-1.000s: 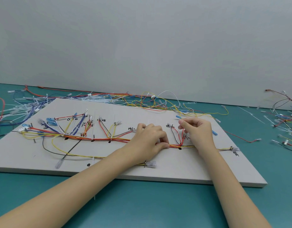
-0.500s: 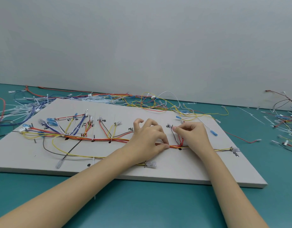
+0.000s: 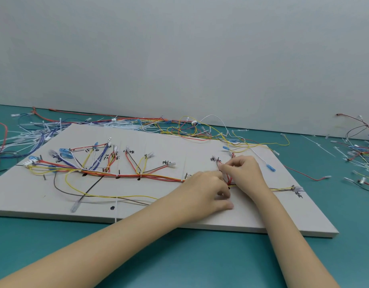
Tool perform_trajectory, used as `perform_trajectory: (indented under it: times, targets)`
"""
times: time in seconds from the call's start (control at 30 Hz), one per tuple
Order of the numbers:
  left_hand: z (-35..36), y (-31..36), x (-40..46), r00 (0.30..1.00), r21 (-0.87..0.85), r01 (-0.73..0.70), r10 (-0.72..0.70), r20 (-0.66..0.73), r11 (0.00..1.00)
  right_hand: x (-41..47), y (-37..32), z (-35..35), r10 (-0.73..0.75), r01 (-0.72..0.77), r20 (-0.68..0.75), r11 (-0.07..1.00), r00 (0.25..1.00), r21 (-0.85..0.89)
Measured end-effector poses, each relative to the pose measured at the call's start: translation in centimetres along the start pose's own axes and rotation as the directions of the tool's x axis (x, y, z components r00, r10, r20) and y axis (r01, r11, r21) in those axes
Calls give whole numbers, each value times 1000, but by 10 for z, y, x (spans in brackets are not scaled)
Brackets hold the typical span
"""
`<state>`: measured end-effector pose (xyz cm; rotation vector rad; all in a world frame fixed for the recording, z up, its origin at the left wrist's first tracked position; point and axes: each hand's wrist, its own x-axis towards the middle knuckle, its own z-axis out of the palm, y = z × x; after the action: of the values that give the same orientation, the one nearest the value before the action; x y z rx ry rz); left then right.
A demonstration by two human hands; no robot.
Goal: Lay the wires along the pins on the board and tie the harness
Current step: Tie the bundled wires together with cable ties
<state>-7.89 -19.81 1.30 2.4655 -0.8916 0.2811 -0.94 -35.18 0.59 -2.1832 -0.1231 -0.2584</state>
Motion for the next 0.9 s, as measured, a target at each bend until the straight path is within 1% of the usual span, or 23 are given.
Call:
perform_trajectory:
  times: [0.07,0.13,0.2,0.3,0.37,0.5,0.67,0.9]
  targets:
    - [0,-1,1,998,-85,59,-59,0,995,-1,-1,0,-1,1,0,1000,1000,5]
    - [-1,-3,2,996,-113,85,-85,1,990,-1,-1,0,3,-3,-1,1000,1000,2]
    - [-3,-4,1,996,-124,82,-79,29,989,0,0,1,8,-8,0,1000,1000,-4]
    - [-7,-5,0,993,-151,61,-45,108,987,0,0,1,10,-10,2,1000,1000,-7]
    - [-9,-6,1,991,-169,68,-46,129,983,0,1,1,10,-10,0,1000,1000,-14]
    - [-6,-5,2,990,-158,113,-98,99,981,0,2,1,3,-3,-1,1000,1000,-19]
    - [-10,-10,3,979,-186,122,-88,182,975,0,2,1,-1,1,2,1000,1000,-27]
    - [-5,-6,2,988,-149,106,-86,131,983,-1,0,1,4,-4,0,1000,1000,-29]
